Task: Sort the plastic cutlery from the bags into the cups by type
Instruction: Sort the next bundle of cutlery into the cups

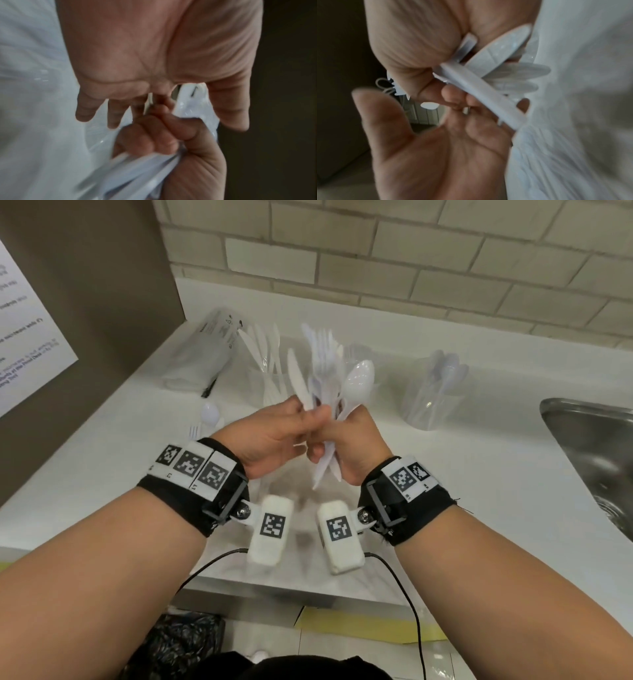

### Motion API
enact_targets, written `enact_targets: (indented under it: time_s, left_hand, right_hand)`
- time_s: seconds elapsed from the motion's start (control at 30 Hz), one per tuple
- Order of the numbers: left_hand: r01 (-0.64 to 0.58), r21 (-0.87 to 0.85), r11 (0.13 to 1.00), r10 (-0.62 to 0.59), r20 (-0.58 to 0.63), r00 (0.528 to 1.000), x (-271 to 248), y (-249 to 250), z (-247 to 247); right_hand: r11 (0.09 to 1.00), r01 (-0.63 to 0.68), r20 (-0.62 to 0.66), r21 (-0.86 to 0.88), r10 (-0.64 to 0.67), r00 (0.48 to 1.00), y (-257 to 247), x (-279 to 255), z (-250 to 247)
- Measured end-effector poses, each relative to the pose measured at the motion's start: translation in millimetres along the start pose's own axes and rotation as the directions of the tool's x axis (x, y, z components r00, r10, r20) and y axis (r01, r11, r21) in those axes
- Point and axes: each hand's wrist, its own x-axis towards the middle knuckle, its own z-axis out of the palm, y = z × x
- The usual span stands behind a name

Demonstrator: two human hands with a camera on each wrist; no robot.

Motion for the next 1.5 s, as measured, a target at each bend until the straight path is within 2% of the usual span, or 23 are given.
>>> enact_targets:
  time_s: [0.03, 0.1, 0.2, 0.37, 0.43, 0.5, 0.57, 0.63, 0.73, 0.8, 0.83, 0.9, 0.97, 1.0, 1.07, 1.13, 1.23, 1.37, 1.5]
  left_hand:
    - [-0.015, 0.089, 0.996, 0.017, -0.015, 1.0, 0.3, 3.9, 4.5]
    - [0.01, 0.235, 0.972, 0.022, -0.131, 0.991, 1.2, 6.9, 11.9]
    - [0.004, 0.296, 0.955, 0.075, -0.256, 0.964, 1.5, 4.5, 19.5]
    - [-0.083, 0.161, 0.984, 0.146, -0.439, 0.887, 3.5, 4.0, 20.1]
    - [-0.09, 0.118, 0.989, 0.132, -0.418, 0.899, 2.8, 4.8, 17.9]
    - [-0.047, 0.146, 0.988, 0.098, -0.364, 0.926, 1.9, 5.4, 15.8]
    - [-0.002, 0.173, 0.985, 0.064, -0.355, 0.933, 0.5, 6.0, 12.9]
    - [0.006, 0.182, 0.983, 0.067, -0.394, 0.917, -1.1, 7.8, 9.3]
    - [-0.125, 0.0, 0.992, 0.111, -0.469, 0.876, -3.7, 8.6, 2.3]
    - [-0.216, -0.063, 0.974, 0.157, -0.499, 0.852, -3.7, 7.7, -4.7]
    - [-0.242, -0.059, 0.968, 0.181, -0.504, 0.845, -3.0, 6.1, -7.7]
    - [-0.215, -0.002, 0.977, 0.185, -0.498, 0.847, -2.3, 2.9, -10.9]
    - [-0.098, 0.124, 0.987, 0.144, -0.455, 0.879, -4.8, -1.8, -8.9]
    - [-0.044, 0.172, 0.984, 0.112, -0.414, 0.903, -6.4, -4.4, -6.1]
    - [0.017, 0.213, 0.977, 0.06, -0.349, 0.935, -8.2, -9.9, -2.5]
    - [0.041, 0.198, 0.979, 0.031, -0.343, 0.939, -8.2, -13.1, -4.0]
    - [0.064, 0.103, 0.993, -0.026, -0.338, 0.941, -9.8, -12.9, -9.0]
    - [0.049, 0.003, 0.999, -0.047, -0.261, 0.964, -13.6, -12.7, -15.8]
    - [0.037, -0.012, 0.999, -0.039, -0.203, 0.978, -15.1, -14.4, -21.2]
  right_hand:
    - [0.998, -0.014, 0.026, -0.058, 0.016, 1.0, 3.4, -0.5, 3.3]
    - [0.99, -0.025, 0.078, -0.141, 0.037, 0.996, 5.1, -2.2, 10.5]
    - [0.983, -0.071, 0.146, -0.169, 0.096, 0.985, 5.5, -2.6, 11.1]
    - [0.946, -0.106, 0.201, -0.305, 0.173, 0.964, 3.5, -5.2, 20.4]
    - [0.947, -0.144, 0.13, -0.287, 0.188, 0.974, 3.0, -6.1, 25.9]
    - [0.961, -0.164, 0.07, -0.224, 0.184, 0.98, 5.8, -5.8, 25.9]
    - [0.955, -0.143, 0.109, -0.261, 0.176, 0.978, 4.6, -5.9, 27.6]
    - [0.913, -0.054, 0.182, -0.405, 0.138, 0.974, 2.0, -0.7, 23.0]
    - [0.787, -0.007, 0.198, -0.616, 0.163, 0.966, -11.4, 5.7, 6.8]
    - [0.8, -0.027, 0.15, -0.6, 0.146, 0.978, -24.0, 7.7, -0.1]
    - [0.81, -0.018, 0.095, -0.586, 0.091, 0.991, -29.0, 9.3, -0.1]
    - [0.808, 0.074, -0.07, -0.584, -0.141, 0.988, -36.4, 14.0, 3.3]
    - [0.802, 0.221, -0.183, -0.555, -0.377, 0.908, -40.4, 19.9, 7.4]
    - [0.781, 0.272, -0.175, -0.563, -0.434, 0.884, -43.1, 21.7, 9.7]
    - [0.729, 0.278, -0.082, -0.625, -0.416, 0.906, -45.1, 26.6, 12.2]
    - [0.697, 0.244, 0.008, -0.675, -0.324, 0.946, -45.7, 30.6, 10.7]
    - [0.661, 0.24, 0.085, -0.711, -0.259, 0.962, -44.5, 33.5, 7.8]
    - [0.747, 0.24, 0.126, -0.62, -0.206, 0.97, -38.2, 33.1, 8.4]
    - [0.767, 0.26, 0.153, -0.587, -0.211, 0.965, -37.6, 31.5, 11.5]
